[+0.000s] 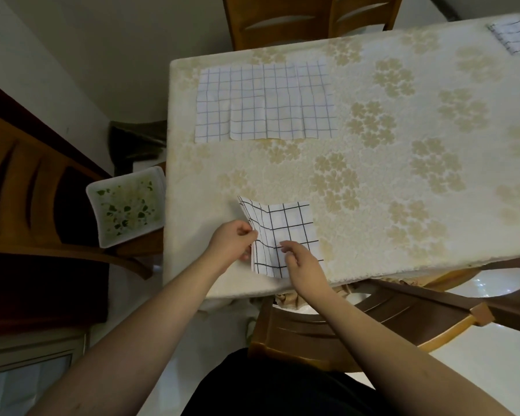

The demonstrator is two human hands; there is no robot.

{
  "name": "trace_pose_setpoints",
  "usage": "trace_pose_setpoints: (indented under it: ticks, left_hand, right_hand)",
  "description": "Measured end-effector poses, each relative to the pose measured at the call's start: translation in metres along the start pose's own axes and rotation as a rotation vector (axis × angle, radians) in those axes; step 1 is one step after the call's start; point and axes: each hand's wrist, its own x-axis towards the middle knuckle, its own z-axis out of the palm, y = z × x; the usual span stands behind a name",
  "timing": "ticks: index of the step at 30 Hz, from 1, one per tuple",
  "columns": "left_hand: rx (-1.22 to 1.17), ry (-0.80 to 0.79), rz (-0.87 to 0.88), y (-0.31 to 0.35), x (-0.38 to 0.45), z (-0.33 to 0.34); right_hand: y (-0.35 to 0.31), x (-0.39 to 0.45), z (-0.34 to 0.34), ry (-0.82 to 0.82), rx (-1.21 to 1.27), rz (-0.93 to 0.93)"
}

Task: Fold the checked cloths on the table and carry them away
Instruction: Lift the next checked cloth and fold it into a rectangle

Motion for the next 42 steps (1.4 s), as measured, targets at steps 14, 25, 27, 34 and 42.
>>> trace_pose_setpoints:
  ticks: [14, 25, 27, 34, 42]
  left_hand:
    - [0.193, -0.124, 0.064, 0.039, 0.018, 0.076]
    - [0.729, 0.022, 0.245, 0.029, 0.088, 0.056]
    - [0.826, -0.003, 0.279, 0.032, 0.101, 0.058]
    - [1.046, -0.110, 0.250, 0.049, 0.121, 0.059]
    - [0.847, -0.358, 0.321, 0.046, 0.117, 0.035]
  right_hand:
    - [0.037, 0.028, -0.068, 0.050, 0.223, 0.285]
    - [0.051, 0.030, -0.065, 0.027, -0.103, 0.333]
    - [0.049, 0.028, -0.063, 0.027, -0.158, 0.360]
    - [0.044, 0.014, -0.047, 0.107, -0.251, 0.498]
    - [0.037, 0.013, -0.040, 0.181, -0.383, 0.511]
